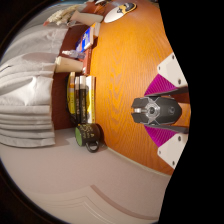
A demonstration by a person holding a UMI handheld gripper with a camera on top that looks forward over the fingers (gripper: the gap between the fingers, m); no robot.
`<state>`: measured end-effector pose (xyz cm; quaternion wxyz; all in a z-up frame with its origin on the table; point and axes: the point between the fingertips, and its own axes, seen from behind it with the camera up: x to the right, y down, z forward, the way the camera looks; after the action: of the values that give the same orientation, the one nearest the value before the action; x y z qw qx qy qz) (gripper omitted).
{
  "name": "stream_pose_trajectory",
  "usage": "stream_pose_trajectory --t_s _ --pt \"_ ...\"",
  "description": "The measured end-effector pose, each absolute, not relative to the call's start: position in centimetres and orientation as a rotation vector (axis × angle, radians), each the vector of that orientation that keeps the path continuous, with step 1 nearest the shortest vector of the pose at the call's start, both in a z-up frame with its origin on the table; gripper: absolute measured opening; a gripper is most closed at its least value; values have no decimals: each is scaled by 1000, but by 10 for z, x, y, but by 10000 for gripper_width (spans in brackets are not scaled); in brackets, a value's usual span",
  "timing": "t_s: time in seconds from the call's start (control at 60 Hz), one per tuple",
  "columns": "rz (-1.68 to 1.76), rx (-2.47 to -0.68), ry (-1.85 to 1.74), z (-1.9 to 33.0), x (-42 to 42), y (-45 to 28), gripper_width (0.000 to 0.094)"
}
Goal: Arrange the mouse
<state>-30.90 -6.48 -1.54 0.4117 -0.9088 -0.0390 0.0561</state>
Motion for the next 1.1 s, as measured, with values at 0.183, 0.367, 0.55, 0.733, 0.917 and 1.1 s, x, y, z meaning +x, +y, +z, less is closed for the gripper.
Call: stream_pose_trajectory --t_s 0.183,0.367,0.55,0.733,0.917,1.1 --pt "139 -2353 -183 -17 -306 -64 356" --pt "151 -2378 -249 16 -281 -54 357" --pt "60 -2248 -237 115 -165 -16 359" --pt "-61 -2130 -163 193 14 18 359" --pt "-158 -2159 -60 176 184 35 354" --pt "-99 -2292 20 85 253 46 353"
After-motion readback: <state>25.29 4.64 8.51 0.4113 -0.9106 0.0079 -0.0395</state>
